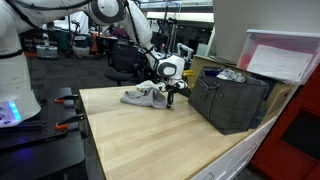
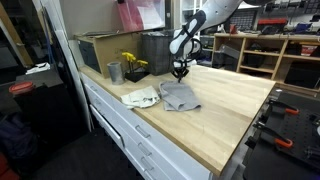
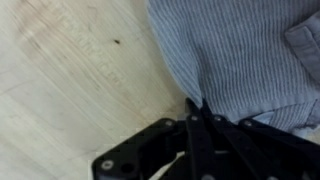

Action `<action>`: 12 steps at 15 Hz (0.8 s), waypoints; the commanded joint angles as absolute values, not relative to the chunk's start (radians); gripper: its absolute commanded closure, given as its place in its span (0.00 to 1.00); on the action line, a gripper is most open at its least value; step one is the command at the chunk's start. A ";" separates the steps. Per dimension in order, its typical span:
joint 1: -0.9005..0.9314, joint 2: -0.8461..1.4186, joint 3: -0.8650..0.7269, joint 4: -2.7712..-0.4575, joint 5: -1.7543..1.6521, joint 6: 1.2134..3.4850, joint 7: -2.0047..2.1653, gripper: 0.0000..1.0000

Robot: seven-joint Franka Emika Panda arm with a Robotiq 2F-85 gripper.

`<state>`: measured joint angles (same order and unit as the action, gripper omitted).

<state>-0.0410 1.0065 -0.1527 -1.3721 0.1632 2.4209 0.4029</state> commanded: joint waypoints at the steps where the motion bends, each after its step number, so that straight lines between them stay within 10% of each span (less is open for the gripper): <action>1: -0.055 0.973 -0.181 -1.430 0.172 2.422 0.473 0.99; 12: -0.177 0.844 -0.372 -1.745 0.191 2.482 0.640 0.99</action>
